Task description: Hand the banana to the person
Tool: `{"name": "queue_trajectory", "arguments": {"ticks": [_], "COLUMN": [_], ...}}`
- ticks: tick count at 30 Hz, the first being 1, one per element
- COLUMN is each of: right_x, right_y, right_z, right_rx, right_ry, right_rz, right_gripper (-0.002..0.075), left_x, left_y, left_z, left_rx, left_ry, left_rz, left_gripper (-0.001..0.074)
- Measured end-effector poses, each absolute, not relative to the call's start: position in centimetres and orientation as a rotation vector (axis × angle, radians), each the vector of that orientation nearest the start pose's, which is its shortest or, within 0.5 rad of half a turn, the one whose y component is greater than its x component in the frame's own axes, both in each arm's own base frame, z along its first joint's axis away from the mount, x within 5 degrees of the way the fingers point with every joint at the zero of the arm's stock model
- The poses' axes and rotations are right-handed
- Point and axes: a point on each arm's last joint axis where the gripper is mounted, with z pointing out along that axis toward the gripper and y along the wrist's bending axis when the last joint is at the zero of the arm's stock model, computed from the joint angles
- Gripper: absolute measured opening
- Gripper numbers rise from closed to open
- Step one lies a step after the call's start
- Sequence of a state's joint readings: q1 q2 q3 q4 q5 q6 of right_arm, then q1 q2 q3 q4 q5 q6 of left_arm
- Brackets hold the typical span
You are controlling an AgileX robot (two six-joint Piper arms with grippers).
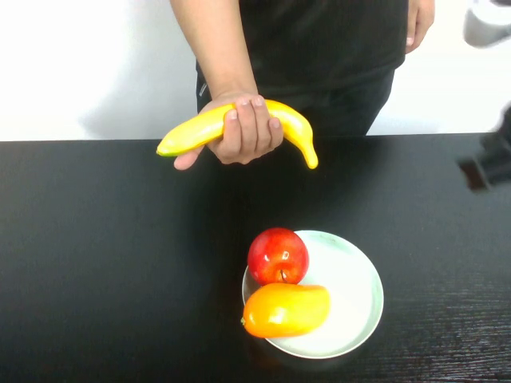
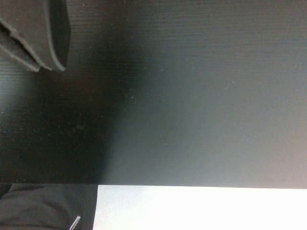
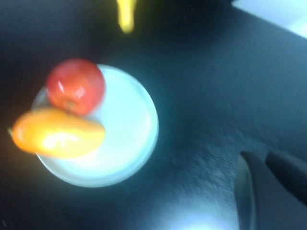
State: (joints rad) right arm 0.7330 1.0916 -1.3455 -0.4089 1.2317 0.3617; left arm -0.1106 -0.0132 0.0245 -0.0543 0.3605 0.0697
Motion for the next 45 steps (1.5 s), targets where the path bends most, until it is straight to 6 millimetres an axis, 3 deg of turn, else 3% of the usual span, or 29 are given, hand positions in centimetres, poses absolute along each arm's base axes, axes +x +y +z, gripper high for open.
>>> {"name": "queue_trajectory", "arguments": {"ticks": [4, 7, 12, 15, 21, 24, 39, 45], "right_x": [15.1, 14.4, 11.7, 9.7, 6.6, 5.9, 5.6, 5.5], "right_y": [8.7, 7.0, 3.1, 1.8, 0.5, 0.2, -0.1, 0.5], "right_z": [40.6, 37.6, 30.1, 26.1, 20.7, 19.6, 19.6, 18.9], "right_rx": [-0.421, -0.424, -0.318, -0.302, -0.045, -0.013, 0.042, -0.139], "right_ry": [2.25, 2.11, 1.856, 1.727, 1.625, 1.592, 1.587, 1.657], "right_rz": [-0.011, 0.032, 0.068, 0.012, 0.072, 0.054, 0.049, -0.018], "right_gripper": [-0.0008, -0.0008, -0.0008, -0.0008, -0.0008, -0.0008, -0.0008, -0.0008], "left_x": [5.2, 5.2, 5.2, 5.2, 5.2, 5.2, 5.2, 5.2], "left_y": [-0.8, -0.8, -0.8, -0.8, -0.8, -0.8, -0.8, -0.8], "left_z": [17.3, 17.3, 17.3, 17.3, 17.3, 17.3, 17.3, 17.3], "left_rx": [0.133, 0.133, 0.133, 0.133, 0.133, 0.133, 0.133, 0.133], "left_ry": [1.851, 1.851, 1.851, 1.851, 1.851, 1.851, 1.851, 1.851], "left_rz": [-0.082, -0.082, -0.082, -0.082, -0.082, -0.082, -0.082, -0.082], "left_gripper": [-0.0004, -0.0004, -0.0004, -0.0004, -0.0004, -0.0004, -0.0004, -0.0004]}}
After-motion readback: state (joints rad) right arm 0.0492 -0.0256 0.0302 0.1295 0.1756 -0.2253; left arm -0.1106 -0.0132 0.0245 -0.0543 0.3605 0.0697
